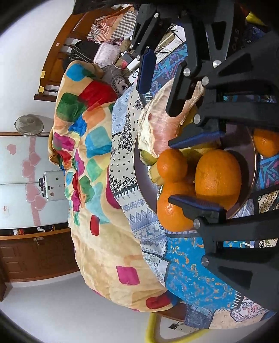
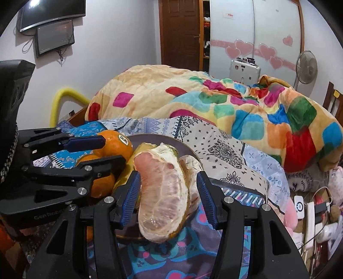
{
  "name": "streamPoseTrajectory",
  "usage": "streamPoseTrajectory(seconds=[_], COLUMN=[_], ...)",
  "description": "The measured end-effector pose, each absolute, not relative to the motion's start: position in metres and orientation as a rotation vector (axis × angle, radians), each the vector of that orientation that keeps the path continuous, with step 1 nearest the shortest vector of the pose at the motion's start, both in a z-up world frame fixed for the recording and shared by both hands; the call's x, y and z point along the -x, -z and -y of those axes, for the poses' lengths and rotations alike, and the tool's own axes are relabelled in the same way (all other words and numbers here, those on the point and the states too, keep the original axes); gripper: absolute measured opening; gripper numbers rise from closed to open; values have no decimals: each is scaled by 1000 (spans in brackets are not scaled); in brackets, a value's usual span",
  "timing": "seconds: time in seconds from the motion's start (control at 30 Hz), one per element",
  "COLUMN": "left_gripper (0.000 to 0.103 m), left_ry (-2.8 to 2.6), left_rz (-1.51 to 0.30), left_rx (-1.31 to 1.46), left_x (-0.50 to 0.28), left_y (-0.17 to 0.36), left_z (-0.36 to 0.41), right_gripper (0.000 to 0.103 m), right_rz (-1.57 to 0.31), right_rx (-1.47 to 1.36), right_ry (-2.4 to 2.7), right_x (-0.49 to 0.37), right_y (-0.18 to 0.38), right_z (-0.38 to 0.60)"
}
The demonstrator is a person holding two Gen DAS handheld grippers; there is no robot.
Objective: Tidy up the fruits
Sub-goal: 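Set the tangerine on the plate with the left gripper while the right releases the pomelo segment there, then grasp the second dark red plum with the right gripper while the left moves toward the last tangerine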
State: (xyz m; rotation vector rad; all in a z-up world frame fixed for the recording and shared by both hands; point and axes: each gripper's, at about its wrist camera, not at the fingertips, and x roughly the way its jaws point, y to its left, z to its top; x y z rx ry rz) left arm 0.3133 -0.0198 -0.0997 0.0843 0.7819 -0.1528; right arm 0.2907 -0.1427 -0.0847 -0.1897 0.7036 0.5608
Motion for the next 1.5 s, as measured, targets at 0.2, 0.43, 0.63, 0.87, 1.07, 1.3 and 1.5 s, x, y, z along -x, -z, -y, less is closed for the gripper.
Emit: streamPoseTrajectory(seconds=[0.2, 0.43, 0.63, 0.87, 1.07, 1.3, 1.5], left_gripper=[45, 45, 45, 52, 61, 65, 65], left_ry=[149, 129, 110, 100, 88, 98, 97], left_rz=[-772, -753, -716, -685, -675, -697, -733], left_rx=[-87, -63, -51, -40, -40, -25, -26], left_x=[-306, -287, -250, -205, -176, -154, -150], left_y=[97, 85, 68, 56, 55, 70, 92], left_z=[19, 11, 3, -1, 0, 1, 1], right_gripper=[51, 51, 51, 51, 56, 57, 57], right_rz=[-696, -676, -650, -614, -614, -640, -687], right_rx=[176, 165, 140, 140, 125, 125, 143], right_ry=[-560, -541, -533, -528, -536, -546, -545], right_x=[-286, -274, -251, -214, -191, -173, -165], right_y=[82, 75, 61, 48, 49, 64, 85], right_z=[149, 158, 167, 171, 171, 169, 164])
